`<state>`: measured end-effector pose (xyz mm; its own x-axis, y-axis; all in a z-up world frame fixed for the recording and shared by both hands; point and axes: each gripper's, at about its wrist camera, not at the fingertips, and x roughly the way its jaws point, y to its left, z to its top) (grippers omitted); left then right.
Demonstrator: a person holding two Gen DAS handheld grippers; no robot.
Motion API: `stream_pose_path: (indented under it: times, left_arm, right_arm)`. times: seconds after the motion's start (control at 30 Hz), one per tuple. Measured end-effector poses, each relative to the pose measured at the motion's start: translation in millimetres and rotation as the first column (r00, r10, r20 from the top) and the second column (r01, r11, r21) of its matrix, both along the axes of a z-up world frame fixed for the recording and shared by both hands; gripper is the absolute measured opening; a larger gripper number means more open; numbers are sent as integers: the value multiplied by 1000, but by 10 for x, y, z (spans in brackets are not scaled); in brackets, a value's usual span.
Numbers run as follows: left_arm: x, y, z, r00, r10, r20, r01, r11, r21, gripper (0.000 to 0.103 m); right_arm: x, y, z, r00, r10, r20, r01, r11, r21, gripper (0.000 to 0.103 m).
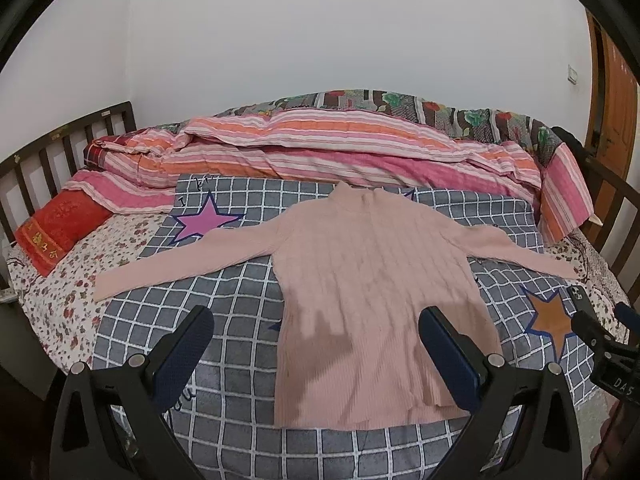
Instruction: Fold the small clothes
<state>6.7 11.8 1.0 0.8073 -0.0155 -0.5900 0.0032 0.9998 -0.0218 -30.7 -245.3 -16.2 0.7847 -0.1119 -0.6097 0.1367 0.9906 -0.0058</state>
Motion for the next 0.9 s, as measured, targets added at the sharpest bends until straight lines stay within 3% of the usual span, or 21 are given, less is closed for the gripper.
stream_pose_path:
  times: [0.2,0.37,0.53,0.6,0.67,0.77,0.9]
  left_arm:
    - [164,88,-103,1000,-14,-6,14,1000,-23,103]
    - [413,351,-315,1000,5,-20,-7,994,-111,103]
    - [745,702,-737,991,44,-130,-57,993,-101,102]
    - [845,948,-918,984,82,-157,-103,986,-129,101]
    - [922,1244,-1095,974,141,-179,-171,972,-161,100]
    - [1020,1744,-1320,943,265,-202,-304,931,-202,97]
    - [1127,2437,-1585,880,414,-233,-468,841,-271,89]
  right_arm:
    - [138,37,-58,1000,9,-6,-9,1000,3,103]
    - [287,79,-157,1000,31,7,-31,999,20,103]
    - [484,126,-393,998,62,-11,-62,998,27,103]
    - [571,149,-526,998,65,-25,-65,998,22,103]
    - [667,171,-650,994,97,-51,-96,995,33,102]
    - [814,222,-825,992,102,-77,-100,995,30,102]
    - [1017,276,-999,990,106,-98,-102,993,51,101]
